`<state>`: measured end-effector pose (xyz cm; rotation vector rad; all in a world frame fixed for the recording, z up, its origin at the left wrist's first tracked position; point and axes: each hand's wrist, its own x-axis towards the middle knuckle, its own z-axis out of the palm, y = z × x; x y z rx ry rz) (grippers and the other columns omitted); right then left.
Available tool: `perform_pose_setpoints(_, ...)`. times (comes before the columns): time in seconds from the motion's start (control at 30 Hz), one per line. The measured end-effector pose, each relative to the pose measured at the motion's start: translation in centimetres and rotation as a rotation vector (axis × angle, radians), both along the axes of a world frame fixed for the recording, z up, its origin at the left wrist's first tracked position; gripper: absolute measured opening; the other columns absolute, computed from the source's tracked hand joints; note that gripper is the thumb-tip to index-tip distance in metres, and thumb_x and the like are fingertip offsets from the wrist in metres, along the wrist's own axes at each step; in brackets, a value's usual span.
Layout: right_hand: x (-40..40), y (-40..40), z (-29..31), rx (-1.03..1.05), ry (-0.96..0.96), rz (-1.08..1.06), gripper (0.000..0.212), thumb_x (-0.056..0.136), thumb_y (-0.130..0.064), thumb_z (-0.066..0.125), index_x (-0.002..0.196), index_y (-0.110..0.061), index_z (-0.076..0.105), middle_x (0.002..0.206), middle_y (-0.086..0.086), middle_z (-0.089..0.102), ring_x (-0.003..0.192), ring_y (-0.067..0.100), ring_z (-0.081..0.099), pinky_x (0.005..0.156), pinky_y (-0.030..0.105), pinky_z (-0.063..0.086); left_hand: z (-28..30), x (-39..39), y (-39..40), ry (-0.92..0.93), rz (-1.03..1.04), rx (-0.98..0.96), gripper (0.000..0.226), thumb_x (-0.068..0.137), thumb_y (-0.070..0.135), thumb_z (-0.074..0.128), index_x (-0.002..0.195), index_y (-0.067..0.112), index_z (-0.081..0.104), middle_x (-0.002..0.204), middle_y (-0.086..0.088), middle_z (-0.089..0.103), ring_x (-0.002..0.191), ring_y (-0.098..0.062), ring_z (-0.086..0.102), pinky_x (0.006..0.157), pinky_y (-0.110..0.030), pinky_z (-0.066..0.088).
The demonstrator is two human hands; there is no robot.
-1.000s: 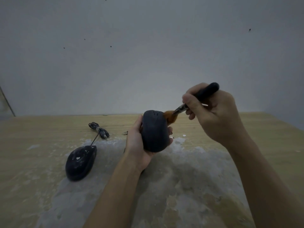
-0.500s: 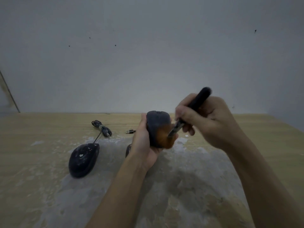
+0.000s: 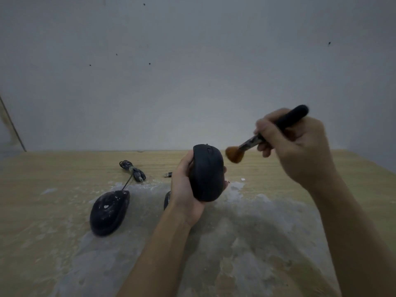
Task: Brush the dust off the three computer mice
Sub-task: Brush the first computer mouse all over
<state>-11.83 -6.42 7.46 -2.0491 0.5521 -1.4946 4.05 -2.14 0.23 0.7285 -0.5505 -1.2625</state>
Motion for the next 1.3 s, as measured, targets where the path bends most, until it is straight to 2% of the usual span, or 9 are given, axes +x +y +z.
perform_pose_setpoints(0.17, 0.2, 0.5, 0.1, 0.183, -0.052, 0.409, 0.018, 0.084, -0.019, 0.061, 0.073, -0.005, 0.062, 0.068, 0.006, 0.063, 0.054, 0.019, 0.058, 0.048, 0.024, 0.049, 0.1, -0.5, 0.2, -0.082, -0.061, -0.002, 0.047, 0.088, 0.043, 0.044, 0.111, 0.007, 0.063, 0.091, -0.012, 0.066, 0.076, -0.024, 0.062, 0.064, -0.033, 0.052)
perform_pose_setpoints(0.37, 0.5, -1.1, -1.4, 0.064, -0.097, -0.030, 0.010, 0.088, -0.011, 0.058, 0.082, -0.004, 0.062, 0.071, 0.011, 0.064, 0.058, 0.020, 0.064, 0.058, 0.028, 0.055, 0.0, -0.7, 0.3, -0.170, -0.105, 0.025, 0.052, 0.084, 0.043, 0.048, 0.113, 0.002, 0.062, 0.096, -0.014, 0.068, 0.076, -0.025, 0.063, 0.066, -0.034, 0.050)
perform_pose_setpoints(0.47, 0.3, -0.8, -1.1, 0.134, -0.214, 0.141, 0.013, 0.086, -0.015, 0.058, 0.079, -0.005, 0.062, 0.068, 0.005, 0.064, 0.056, 0.020, 0.063, 0.054, 0.028, 0.054, -0.1, -0.7, 0.2, -0.185, -0.117, 0.017, 0.049, 0.083, 0.043, 0.048, 0.109, 0.004, 0.064, 0.090, -0.011, 0.070, 0.075, -0.024, 0.064, 0.067, -0.033, 0.051)
perform_pose_setpoints(0.57, 0.5, -0.1, -0.7, 0.284, -0.115, 0.396, 0.016, 0.082, -0.015, 0.058, 0.069, -0.007, 0.062, 0.067, 0.008, 0.062, 0.053, 0.020, 0.058, 0.047, 0.025, 0.048, -0.1, -0.6, 0.3, -0.192, -0.125, 0.004, 0.049, 0.079, 0.044, 0.049, 0.107, 0.006, 0.064, 0.087, -0.012, 0.069, 0.073, -0.024, 0.064, 0.067, -0.033, 0.051)
perform_pose_setpoints(0.7, 0.5, -0.5, -0.9, 0.161, -0.111, 0.196, 0.014, 0.083, -0.016, 0.056, 0.078, -0.004, 0.063, 0.072, 0.010, 0.063, 0.058, 0.019, 0.063, 0.054, 0.026, 0.054, -0.3, -0.2, 0.3, -0.165, -0.120, 0.022, 0.054, 0.082, 0.044, 0.047, 0.114, 0.002, 0.061, 0.096, -0.015, 0.066, 0.074, -0.024, 0.063, 0.066, -0.033, 0.051)
perform_pose_setpoints(0.83, 0.5, 0.5, -0.5, 0.228, 0.097, 0.448, 0.015, 0.082, -0.017, 0.061, 0.074, -0.005, 0.066, 0.070, 0.013, 0.064, 0.057, 0.021, 0.062, 0.052, 0.024, 0.051, -0.4, 0.2, 0.1, -0.105, -0.101, -0.018, 0.043, 0.081, 0.043, 0.049, 0.100, 0.008, 0.067, 0.092, -0.014, 0.064, 0.074, -0.026, 0.061, 0.066, -0.034, 0.048)
perform_pose_setpoints(1.0, 2.4, 1.5, -0.6, 0.086, 0.018, 0.304, 0.018, 0.082, -0.012, 0.058, 0.082, 0.005, 0.063, 0.069, 0.020, 0.064, 0.058, 0.025, 0.065, 0.057, 0.029, 0.056, -0.5, 0.7, 0.2, -0.076, -0.094, -0.066, 0.039, 0.084, 0.042, 0.045, 0.089, 0.012, 0.070, 0.081, -0.012, 0.068, 0.072, -0.025, 0.062, 0.067, -0.034, 0.049)
perform_pose_setpoints(1.13, 2.2, 2.2, -0.6, 0.148, 0.292, 0.391, 0.011, 0.085, -0.015, 0.060, 0.076, -0.010, 0.065, 0.065, 0.005, 0.065, 0.054, 0.017, 0.063, 0.053, 0.024, 0.051, -0.3, 0.5, 0.4, -0.130, -0.115, -0.087, 0.042, 0.087, 0.043, 0.043, 0.096, 0.010, 0.067, 0.078, -0.010, 0.062, 0.064, -0.021, 0.060, 0.064, -0.032, 0.046)
perform_pose_setpoints(1.3, 2.9, 2.2, -0.7, 0.061, 0.067, 0.331, 0.012, 0.084, -0.013, 0.059, 0.082, -0.002, 0.065, 0.072, 0.011, 0.066, 0.061, 0.017, 0.067, 0.058, 0.025, 0.055, 0.0, 0.7, 0.3, -0.122, -0.065, -0.086, 0.045, 0.087, 0.046, 0.041, 0.110, 0.011, 0.061, 0.090, -0.011, 0.065, 0.079, -0.024, 0.059, 0.068, -0.036, 0.047)
